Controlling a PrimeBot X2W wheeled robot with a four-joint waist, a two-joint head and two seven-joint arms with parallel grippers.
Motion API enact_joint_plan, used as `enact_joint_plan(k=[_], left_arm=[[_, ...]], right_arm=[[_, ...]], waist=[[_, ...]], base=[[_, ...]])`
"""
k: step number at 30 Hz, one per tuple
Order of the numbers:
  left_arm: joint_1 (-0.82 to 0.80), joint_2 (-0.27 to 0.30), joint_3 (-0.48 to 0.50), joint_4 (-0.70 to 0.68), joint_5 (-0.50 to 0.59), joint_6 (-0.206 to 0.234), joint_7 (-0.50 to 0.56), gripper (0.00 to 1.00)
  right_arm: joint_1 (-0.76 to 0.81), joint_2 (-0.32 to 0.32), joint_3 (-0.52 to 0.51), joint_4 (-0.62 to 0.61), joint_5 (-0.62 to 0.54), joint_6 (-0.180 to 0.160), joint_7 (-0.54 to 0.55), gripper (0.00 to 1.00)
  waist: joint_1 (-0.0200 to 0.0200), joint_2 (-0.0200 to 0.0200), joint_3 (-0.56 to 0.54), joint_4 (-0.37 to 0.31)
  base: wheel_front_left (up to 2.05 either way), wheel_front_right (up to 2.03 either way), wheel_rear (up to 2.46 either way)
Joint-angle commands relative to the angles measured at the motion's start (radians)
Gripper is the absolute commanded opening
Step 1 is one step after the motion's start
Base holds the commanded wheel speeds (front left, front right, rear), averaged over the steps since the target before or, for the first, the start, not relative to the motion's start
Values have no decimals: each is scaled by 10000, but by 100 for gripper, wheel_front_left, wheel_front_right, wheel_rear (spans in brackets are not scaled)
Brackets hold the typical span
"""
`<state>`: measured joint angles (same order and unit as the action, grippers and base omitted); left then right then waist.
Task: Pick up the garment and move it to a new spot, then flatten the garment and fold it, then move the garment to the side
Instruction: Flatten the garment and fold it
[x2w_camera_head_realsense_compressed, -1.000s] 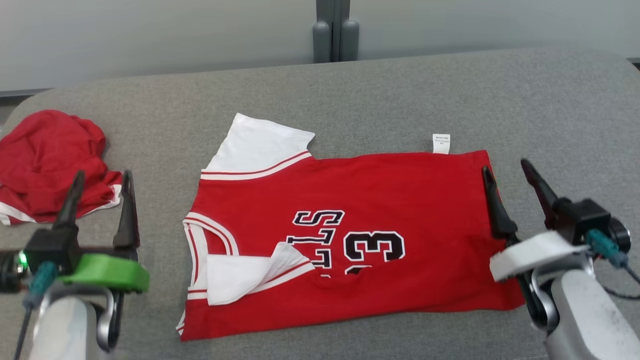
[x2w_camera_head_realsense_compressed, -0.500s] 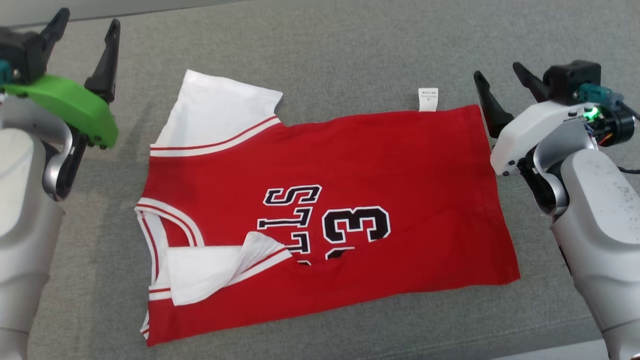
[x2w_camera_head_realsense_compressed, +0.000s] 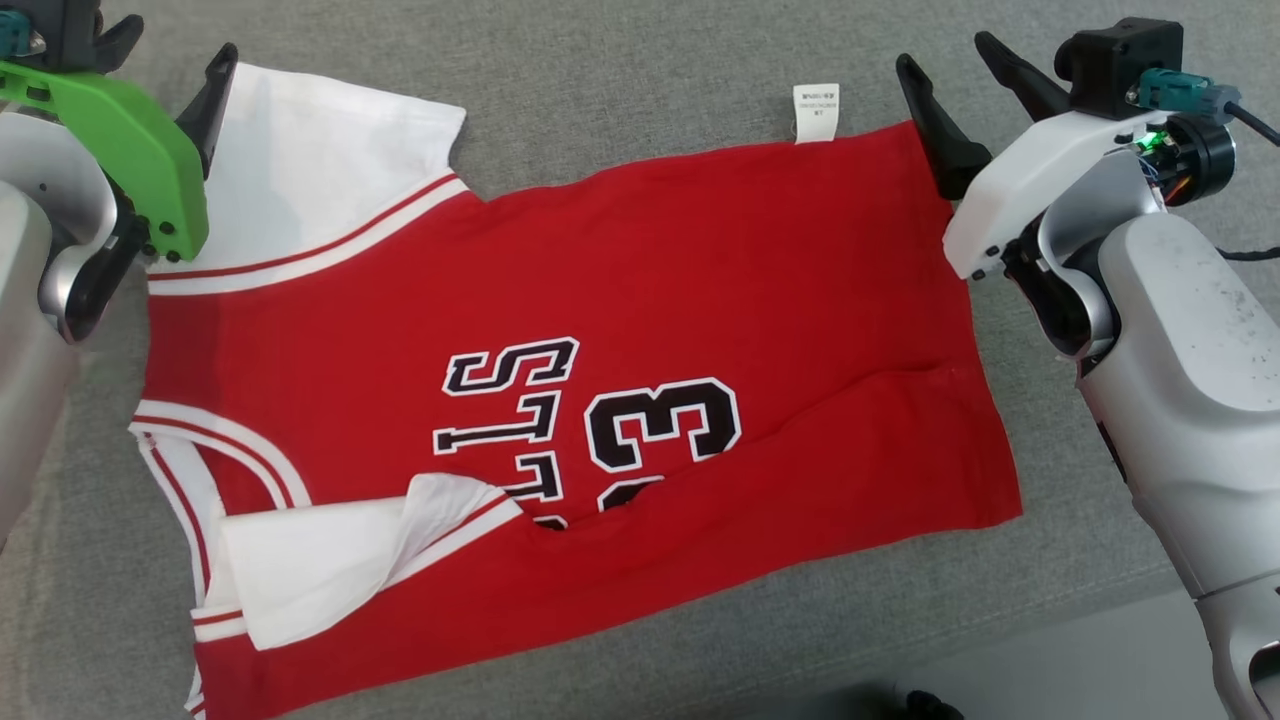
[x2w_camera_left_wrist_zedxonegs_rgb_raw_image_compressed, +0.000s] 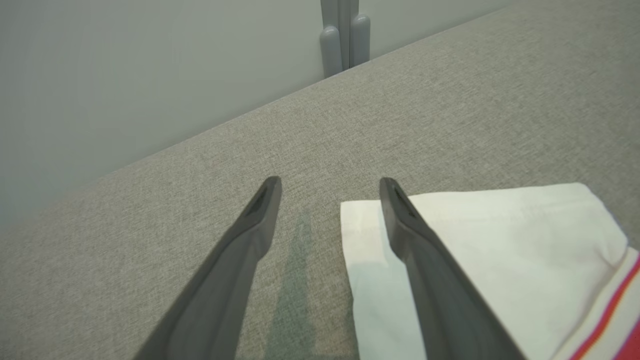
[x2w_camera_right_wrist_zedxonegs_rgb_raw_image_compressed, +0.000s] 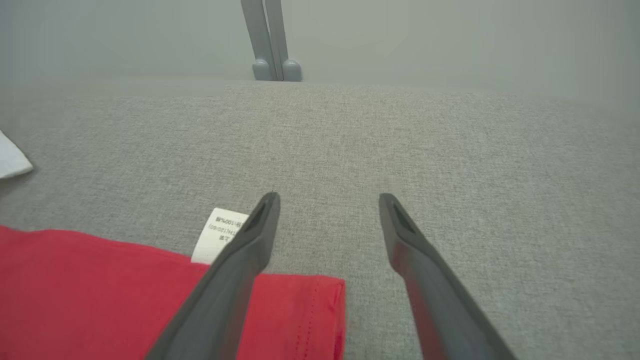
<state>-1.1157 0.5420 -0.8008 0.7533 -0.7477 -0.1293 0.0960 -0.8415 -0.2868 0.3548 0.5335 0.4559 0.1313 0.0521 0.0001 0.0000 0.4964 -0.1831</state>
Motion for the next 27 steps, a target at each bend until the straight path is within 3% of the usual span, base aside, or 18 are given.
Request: enact_joint_plan(k=[1,10,11,13,27], left_arm=[[-155,33,-144,116,-280,-16,95,100],[-354,129,-1466,625,-1530,-9,654,100],[-323,111,-1638,658,-1627,-12,764,35],[-348,139,-1891,697,-1786,-19,800,0],[-717,308,-2948,476,-2597,-7,-129,0]], right_arm=[[-132,10,74,-21,83,-12,-77,100],[-382,-138,516,234,326,-12,37,100],[-421,-164,585,254,391,-12,111,100],[-469,-239,698,317,545,-12,328,100],[64,-1040,1308,-168,2068,-12,2243,100]], waist=[[-1,0,452,-402],[-1,0,689,-518],[-1,0,665,-522],[-1,0,578,-512],[-1,0,-23,-91]], base=[[0,0,0],[0,0,0],[0,0,0],[0,0,0],[0,0,0]])
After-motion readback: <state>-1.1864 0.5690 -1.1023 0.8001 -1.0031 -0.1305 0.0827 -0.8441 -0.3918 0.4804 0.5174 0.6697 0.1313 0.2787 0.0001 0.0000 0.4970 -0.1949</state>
